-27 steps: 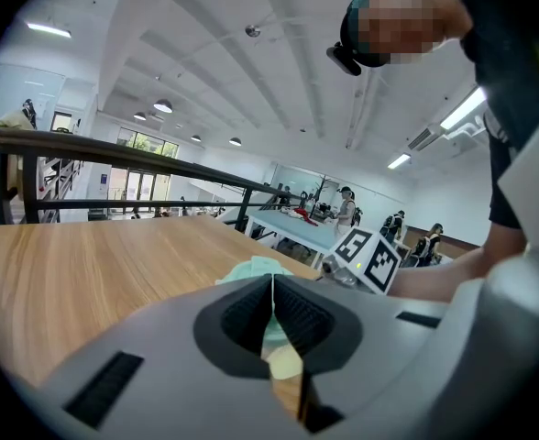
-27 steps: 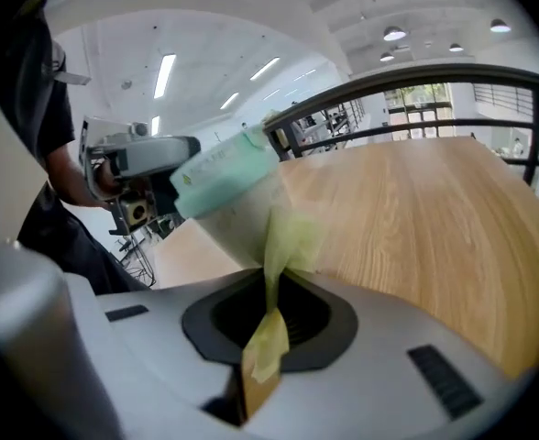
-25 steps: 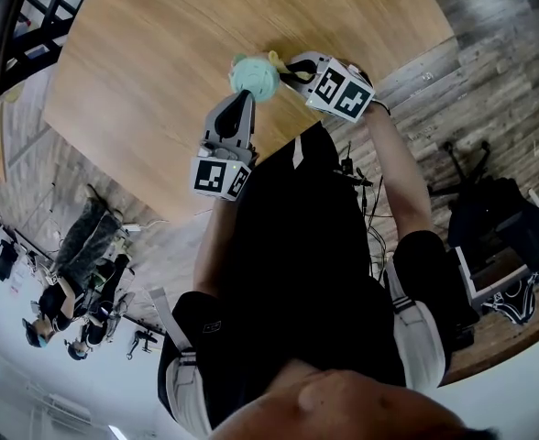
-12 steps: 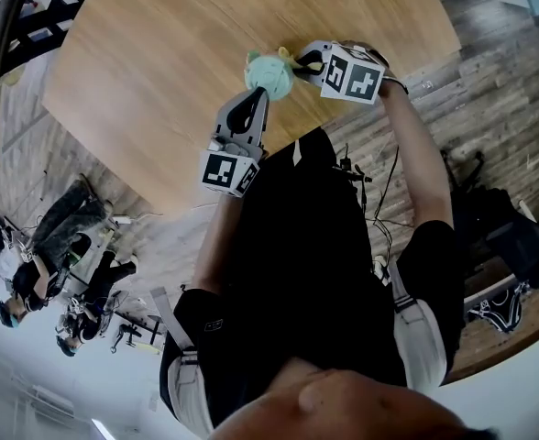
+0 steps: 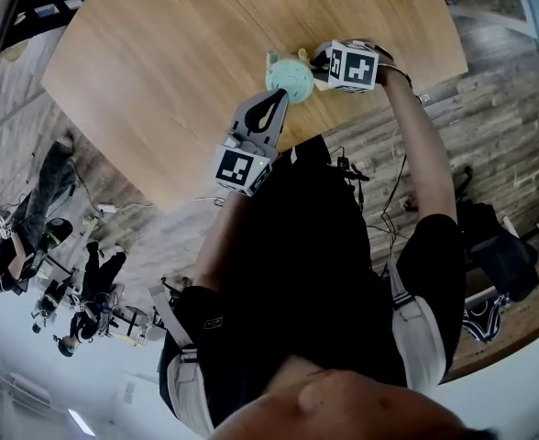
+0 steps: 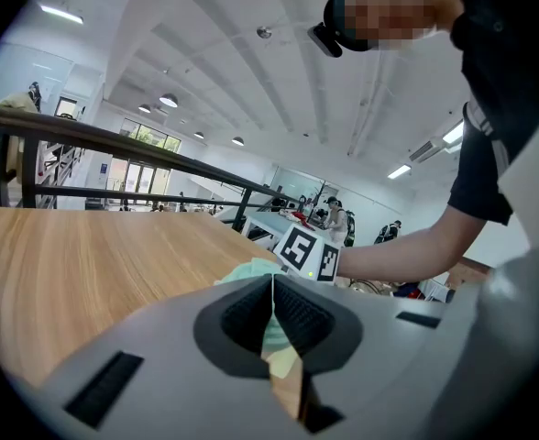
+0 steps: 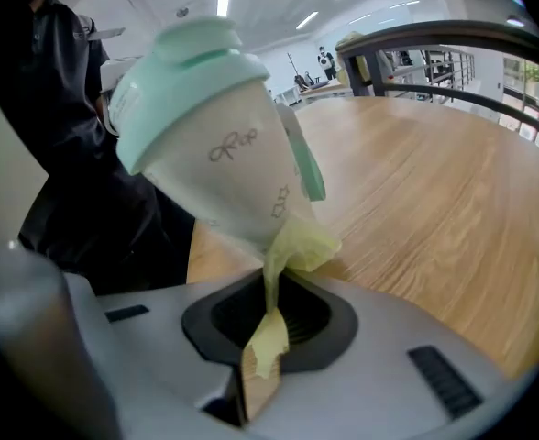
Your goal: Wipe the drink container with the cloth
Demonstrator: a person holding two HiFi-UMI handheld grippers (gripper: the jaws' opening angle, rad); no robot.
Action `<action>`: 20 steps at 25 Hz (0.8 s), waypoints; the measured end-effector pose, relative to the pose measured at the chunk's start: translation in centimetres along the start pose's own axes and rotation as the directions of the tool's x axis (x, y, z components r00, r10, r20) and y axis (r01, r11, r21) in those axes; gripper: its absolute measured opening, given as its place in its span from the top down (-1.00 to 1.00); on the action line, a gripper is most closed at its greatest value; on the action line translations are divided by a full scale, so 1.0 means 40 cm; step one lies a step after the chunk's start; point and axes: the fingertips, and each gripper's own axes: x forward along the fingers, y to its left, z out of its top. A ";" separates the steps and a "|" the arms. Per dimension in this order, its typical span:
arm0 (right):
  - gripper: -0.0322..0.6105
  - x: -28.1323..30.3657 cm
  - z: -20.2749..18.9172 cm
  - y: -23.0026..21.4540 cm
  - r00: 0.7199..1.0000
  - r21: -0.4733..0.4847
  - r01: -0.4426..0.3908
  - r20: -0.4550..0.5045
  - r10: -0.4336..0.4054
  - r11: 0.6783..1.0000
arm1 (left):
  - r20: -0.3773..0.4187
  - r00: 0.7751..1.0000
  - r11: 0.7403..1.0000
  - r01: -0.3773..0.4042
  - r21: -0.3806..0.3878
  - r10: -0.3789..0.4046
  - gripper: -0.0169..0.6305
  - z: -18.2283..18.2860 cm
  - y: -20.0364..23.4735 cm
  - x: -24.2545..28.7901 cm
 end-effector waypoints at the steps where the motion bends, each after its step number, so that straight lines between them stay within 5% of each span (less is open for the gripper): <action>1: 0.76 0.007 -0.005 -0.008 1.000 -0.005 -0.011 -0.013 0.011 1.000 | -0.001 1.000 1.000 0.004 -0.002 -0.004 0.87 0.001 0.000 0.001; 12: 0.76 -0.018 -0.006 -0.032 0.982 -0.075 -0.123 -0.153 0.111 0.990 | -0.007 1.000 1.000 0.025 -0.007 -0.025 0.87 -0.001 -0.009 -0.006; 20: 0.76 -0.136 0.074 0.015 0.980 -0.171 -0.176 -0.127 0.156 0.969 | 0.023 0.999 0.999 0.040 -0.024 -0.040 0.87 0.000 -0.011 -0.003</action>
